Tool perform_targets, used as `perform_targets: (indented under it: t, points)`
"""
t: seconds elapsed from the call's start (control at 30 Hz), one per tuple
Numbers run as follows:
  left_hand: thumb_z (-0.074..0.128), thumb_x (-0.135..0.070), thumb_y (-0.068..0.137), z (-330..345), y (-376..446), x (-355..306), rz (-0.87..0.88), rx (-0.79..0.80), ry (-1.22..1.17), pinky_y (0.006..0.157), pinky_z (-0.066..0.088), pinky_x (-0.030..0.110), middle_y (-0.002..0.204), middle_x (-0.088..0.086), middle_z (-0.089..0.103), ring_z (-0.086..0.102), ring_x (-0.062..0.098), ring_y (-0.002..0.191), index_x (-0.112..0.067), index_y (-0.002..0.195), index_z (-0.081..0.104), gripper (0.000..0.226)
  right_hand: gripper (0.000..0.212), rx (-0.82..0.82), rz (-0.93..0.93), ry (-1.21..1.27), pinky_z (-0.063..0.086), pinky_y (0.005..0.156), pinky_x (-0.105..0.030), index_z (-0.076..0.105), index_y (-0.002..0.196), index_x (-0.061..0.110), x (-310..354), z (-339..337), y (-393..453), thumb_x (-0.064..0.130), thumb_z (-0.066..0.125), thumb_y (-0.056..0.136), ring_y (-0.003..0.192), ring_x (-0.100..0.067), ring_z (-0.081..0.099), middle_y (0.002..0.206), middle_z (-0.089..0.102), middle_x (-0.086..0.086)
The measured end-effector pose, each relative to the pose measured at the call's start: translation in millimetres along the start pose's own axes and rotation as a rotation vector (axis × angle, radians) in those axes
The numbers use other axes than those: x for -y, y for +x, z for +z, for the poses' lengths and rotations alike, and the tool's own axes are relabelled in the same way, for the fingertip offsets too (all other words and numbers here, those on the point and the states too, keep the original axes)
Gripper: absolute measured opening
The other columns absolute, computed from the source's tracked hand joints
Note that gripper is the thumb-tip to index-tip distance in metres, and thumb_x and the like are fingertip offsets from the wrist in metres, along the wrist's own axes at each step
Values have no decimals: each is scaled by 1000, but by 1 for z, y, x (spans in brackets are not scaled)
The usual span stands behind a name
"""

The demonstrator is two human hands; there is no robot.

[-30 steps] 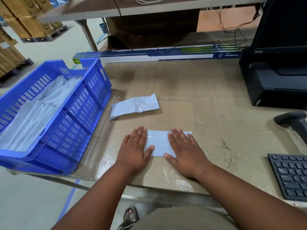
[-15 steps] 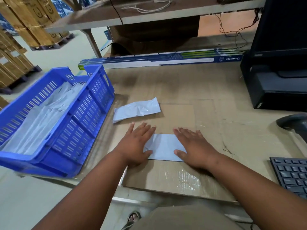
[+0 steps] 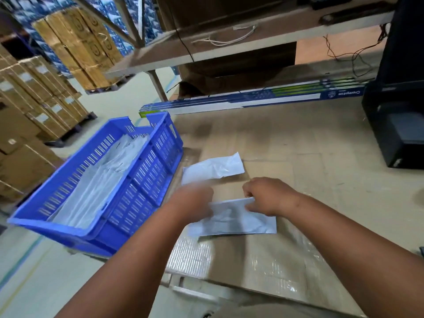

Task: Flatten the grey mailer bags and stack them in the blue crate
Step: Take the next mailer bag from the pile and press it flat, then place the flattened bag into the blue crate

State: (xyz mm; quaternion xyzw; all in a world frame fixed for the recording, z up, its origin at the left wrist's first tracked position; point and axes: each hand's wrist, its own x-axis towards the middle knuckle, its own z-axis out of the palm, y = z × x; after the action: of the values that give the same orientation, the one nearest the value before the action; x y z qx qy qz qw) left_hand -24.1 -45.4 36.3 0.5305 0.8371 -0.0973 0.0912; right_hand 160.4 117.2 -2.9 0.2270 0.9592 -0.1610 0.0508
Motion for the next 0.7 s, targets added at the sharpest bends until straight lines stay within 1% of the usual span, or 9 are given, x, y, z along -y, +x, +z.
perform_targets:
  t: [0.1,0.17,0.23,0.3,0.4,0.5,0.57,0.63,0.7]
  points:
    - [78,-38,78,-29,-27,27,-98,-113,-17,64,40,30,90,-5,63,59,22,85,-27,78,51,29,16,-108,-99,1,41,63,-34,55,92,30,23,-38,22,41,66,89,85,-22,57,85,55,10]
    - [77,-42,76,-52,-47,50,-160,-180,-57,64,42,32,85,-6,63,62,23,86,-26,79,53,29,10,-197,-210,-32,45,66,-34,62,98,34,47,-68,40,37,64,89,90,-24,60,91,63,9]
    - [75,-45,74,-74,-68,76,-223,-251,-88,62,42,33,79,-6,61,63,23,83,-26,76,52,30,17,-213,-317,-50,44,68,-34,69,109,39,76,-98,61,36,64,92,97,-23,63,94,64,12]
    - [77,-43,75,-95,-89,101,-291,-330,-100,59,39,34,76,-5,58,59,22,78,-25,74,51,31,16,-218,-390,-72,42,69,-33,71,108,36,109,-124,90,34,63,95,98,-22,63,87,56,14]
    - [78,-41,78,-122,-120,141,-394,-419,-116,61,44,35,75,-6,58,57,23,75,-23,74,52,32,21,-279,-516,-100,51,76,-36,71,110,37,163,-161,128,38,58,94,100,-22,63,102,65,11]
    - [76,-43,81,-138,-145,181,-493,-486,-141,63,49,37,74,-5,59,59,25,75,-22,74,52,32,11,-303,-599,-161,50,78,-37,70,103,34,221,-190,158,32,61,96,97,-23,61,103,68,7]
    - [76,-43,83,-143,-158,203,-559,-498,-169,60,46,35,73,-4,59,58,22,72,-22,73,52,33,5,-290,-641,-200,53,78,-39,66,97,32,259,-201,178,33,62,95,97,-27,64,101,69,3]
    - [79,-42,83,-141,-166,221,-614,-459,-218,54,36,32,70,-3,57,54,17,66,-21,71,52,36,12,-240,-666,-229,53,77,-36,69,104,33,292,-203,198,35,64,94,97,-25,64,101,69,5]
    - [79,-43,83,-132,-168,235,-634,-374,-253,53,30,32,70,-3,53,48,15,63,-20,70,50,40,13,-135,-683,-285,48,73,-32,71,106,32,316,-195,219,33,65,94,93,-22,63,99,69,6]
